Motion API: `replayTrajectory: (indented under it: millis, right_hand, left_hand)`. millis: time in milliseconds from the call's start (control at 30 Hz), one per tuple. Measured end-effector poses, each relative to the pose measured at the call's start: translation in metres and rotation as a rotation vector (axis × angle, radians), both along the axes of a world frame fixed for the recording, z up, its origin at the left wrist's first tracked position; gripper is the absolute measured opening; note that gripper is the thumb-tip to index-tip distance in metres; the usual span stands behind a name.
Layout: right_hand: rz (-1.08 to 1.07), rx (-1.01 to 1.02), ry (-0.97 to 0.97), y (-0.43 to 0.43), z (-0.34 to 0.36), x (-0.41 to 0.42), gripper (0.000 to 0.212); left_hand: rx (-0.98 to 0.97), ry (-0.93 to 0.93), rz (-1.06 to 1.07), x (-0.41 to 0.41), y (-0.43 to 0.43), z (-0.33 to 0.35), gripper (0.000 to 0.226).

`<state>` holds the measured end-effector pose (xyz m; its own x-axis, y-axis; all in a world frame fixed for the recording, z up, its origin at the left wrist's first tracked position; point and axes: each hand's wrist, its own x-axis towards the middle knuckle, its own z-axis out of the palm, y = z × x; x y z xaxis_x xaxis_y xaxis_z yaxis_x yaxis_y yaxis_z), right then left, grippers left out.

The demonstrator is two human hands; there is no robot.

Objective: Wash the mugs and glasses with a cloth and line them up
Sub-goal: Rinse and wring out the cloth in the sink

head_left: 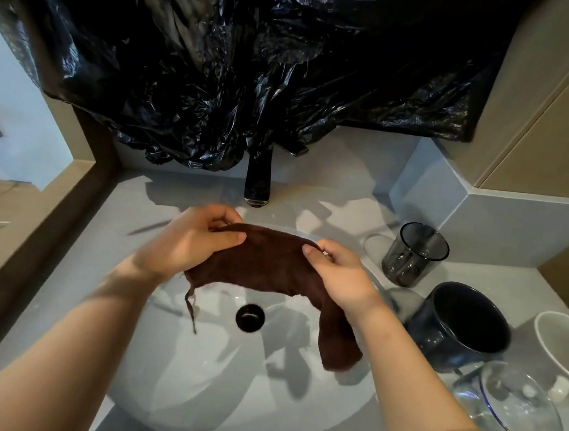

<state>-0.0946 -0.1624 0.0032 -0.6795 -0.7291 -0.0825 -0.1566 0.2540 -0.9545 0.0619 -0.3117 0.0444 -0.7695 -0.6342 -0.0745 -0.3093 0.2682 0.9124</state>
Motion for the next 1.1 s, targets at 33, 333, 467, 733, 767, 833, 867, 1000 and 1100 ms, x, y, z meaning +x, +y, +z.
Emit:
replayTrajectory:
  millis: [33, 333, 467, 733, 767, 833, 867, 1000, 1100]
  right_hand:
    - [0.019, 0.005, -0.018, 0.001, 0.002, 0.000, 0.026]
    - [0.326, 0.526, 0.363, 0.015, -0.003, -0.004, 0.038]
    - [0.179, 0.462, 0.258, 0.013, -0.005, -0.001, 0.039]
    - [-0.154, 0.083, -0.526, -0.009, 0.012, 0.018, 0.024]
    - [-0.154, 0.035, -0.628, -0.009, 0.015, 0.019, 0.020]
    - [-0.126, -0.042, -0.743, -0.010, 0.020, 0.021, 0.006]
    - [-0.122, -0.067, -0.773, -0.009, 0.022, 0.022, 0.003]
    - [-0.144, -0.094, -0.805, -0.007, 0.022, 0.019, 0.008]
    - [-0.160, -0.069, -0.702, -0.004, 0.020, 0.017, 0.030]
  left_hand:
    - [-0.052, -0.031, -0.006, 0.001, -0.003, -0.003, 0.003]
    - [-0.485, -0.292, 0.102, 0.006, -0.018, -0.023, 0.013]
    - [-0.221, -0.201, 0.185, 0.005, -0.010, -0.027, 0.017]
    - [-0.112, -0.129, 0.090, -0.015, 0.037, -0.047, 0.013]
    - [-0.037, -0.093, 0.048, -0.017, 0.045, -0.046, 0.014]
    - [0.089, -0.046, -0.039, -0.019, 0.056, -0.045, 0.012]
    - [0.107, -0.046, -0.082, -0.019, 0.057, -0.046, 0.015]
    - [-0.080, -0.122, -0.110, -0.015, 0.045, -0.047, 0.020]
    - [-0.186, -0.155, -0.101, -0.011, 0.032, -0.040, 0.020]
